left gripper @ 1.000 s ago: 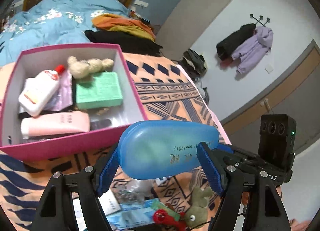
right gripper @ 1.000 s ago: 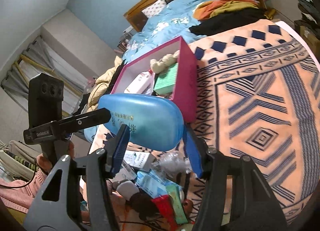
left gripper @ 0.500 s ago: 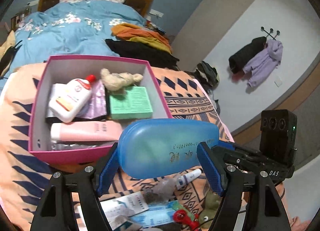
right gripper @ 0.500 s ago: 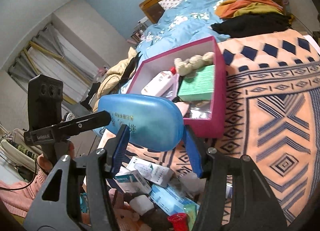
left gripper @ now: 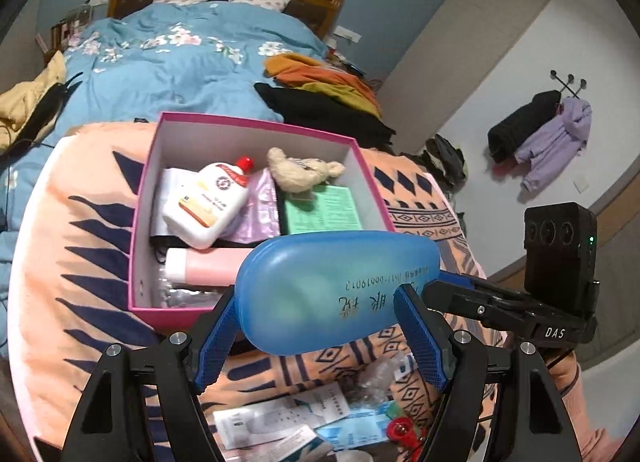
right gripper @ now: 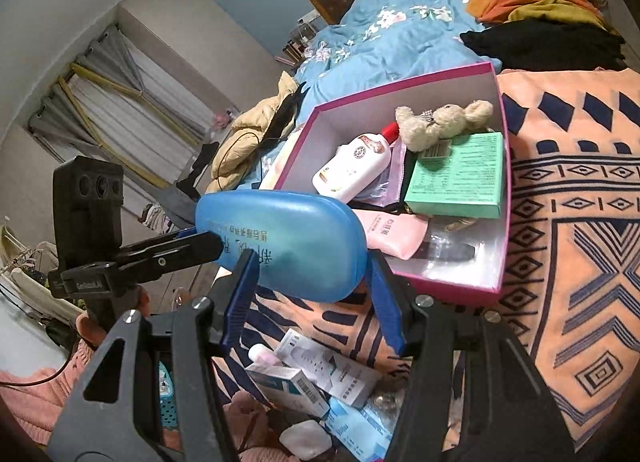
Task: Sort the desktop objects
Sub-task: 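Carry the glasses case with the right tool over the magenta box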
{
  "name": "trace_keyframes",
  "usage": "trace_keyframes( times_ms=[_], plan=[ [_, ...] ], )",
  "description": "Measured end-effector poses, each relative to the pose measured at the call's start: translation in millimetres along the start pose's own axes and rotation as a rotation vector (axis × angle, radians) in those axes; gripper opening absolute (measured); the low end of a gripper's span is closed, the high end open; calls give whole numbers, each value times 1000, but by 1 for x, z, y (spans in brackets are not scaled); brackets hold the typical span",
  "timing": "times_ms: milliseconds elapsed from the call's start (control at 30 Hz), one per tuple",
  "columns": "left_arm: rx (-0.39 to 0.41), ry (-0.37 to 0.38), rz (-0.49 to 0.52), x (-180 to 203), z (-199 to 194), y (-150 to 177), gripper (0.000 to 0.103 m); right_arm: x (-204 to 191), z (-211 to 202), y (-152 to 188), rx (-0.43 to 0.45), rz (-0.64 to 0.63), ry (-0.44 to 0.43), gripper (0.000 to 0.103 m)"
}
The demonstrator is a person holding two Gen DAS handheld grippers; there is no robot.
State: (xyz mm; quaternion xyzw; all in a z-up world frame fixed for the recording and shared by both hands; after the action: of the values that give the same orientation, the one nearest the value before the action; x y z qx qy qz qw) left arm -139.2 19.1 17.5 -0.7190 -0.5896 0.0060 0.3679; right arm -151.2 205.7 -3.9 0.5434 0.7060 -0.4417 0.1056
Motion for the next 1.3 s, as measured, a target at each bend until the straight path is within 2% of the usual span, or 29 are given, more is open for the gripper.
trace_keyframes(
  times_ms=[200,967,1300],
  plan=[
    [-15,0,-14,-10,12,-8,77,7,9,-9,-27,0,13,57],
    [-100,4,-18,-11,69,-19,77,57,18,-18,-67,71,84,57],
    [-135,6,-28,-18,89,-17,78,67,29,-18,-105,59,151,57]
  ],
)
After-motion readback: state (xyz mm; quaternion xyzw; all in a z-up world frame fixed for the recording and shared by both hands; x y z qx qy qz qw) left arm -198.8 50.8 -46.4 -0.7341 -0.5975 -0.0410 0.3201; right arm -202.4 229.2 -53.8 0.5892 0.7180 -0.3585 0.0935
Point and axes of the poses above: each gripper's, at about its wrist camera, not at the fingertips, and z roughly the way its jaws point, x to its right, y to its underside, the point moved 3 cm from there along z, roughly the way its jaws point, and after that the axes turned 2 degrees about z, right-handed, at the moved point
